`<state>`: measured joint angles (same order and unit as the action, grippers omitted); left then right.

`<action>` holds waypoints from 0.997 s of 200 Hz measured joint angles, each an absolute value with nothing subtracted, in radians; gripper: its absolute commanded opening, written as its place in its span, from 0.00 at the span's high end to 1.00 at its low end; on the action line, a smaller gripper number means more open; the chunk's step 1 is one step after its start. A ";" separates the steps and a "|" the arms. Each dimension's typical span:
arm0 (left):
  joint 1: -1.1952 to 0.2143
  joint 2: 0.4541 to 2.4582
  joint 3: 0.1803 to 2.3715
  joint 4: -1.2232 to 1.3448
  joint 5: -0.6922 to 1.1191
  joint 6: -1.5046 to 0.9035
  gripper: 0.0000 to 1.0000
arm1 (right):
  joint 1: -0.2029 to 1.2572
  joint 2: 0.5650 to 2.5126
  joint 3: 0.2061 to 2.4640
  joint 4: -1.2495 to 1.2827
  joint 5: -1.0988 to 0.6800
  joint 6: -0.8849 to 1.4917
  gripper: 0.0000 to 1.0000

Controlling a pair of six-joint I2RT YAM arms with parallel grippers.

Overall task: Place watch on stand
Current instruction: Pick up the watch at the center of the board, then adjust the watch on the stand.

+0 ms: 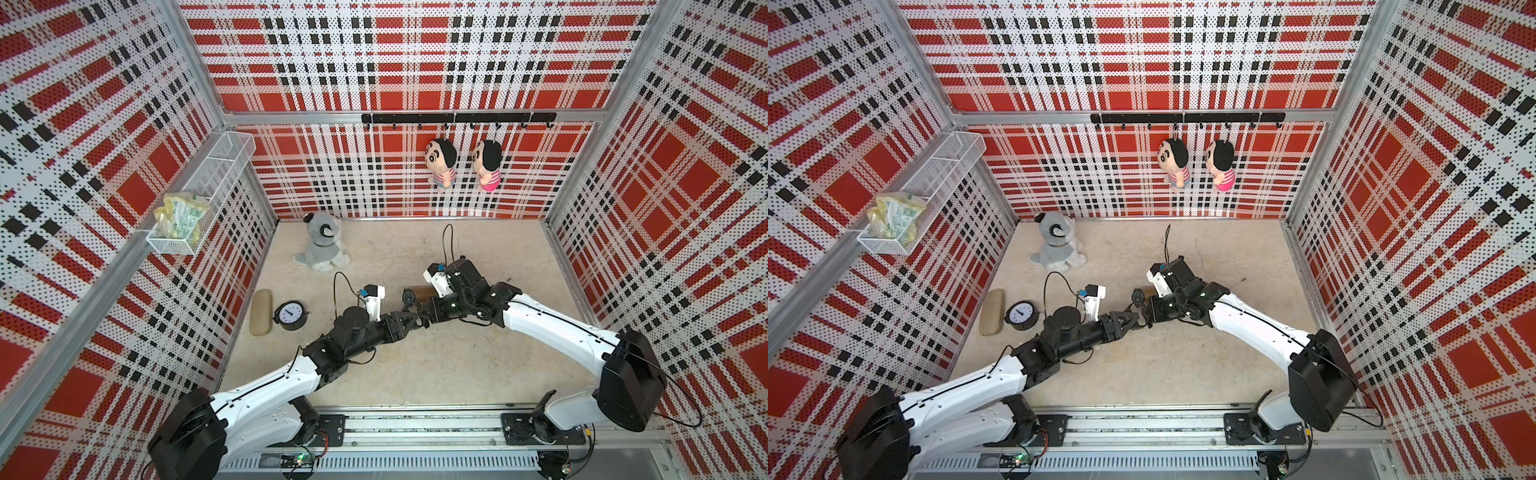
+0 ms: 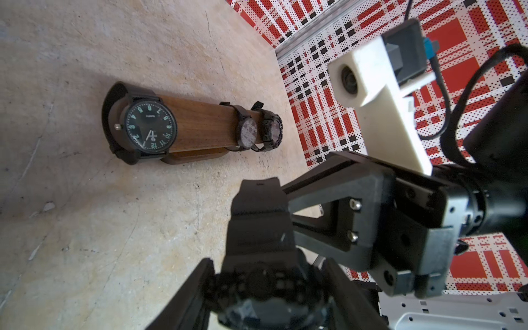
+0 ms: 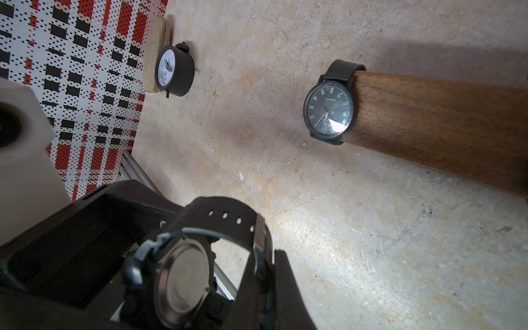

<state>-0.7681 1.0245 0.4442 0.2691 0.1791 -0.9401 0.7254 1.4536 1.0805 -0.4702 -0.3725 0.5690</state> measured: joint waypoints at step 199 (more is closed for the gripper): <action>-0.566 1.096 0.669 -0.232 0.023 -0.758 0.75 | 0.561 1.290 0.983 -0.624 -0.167 0.480 0.52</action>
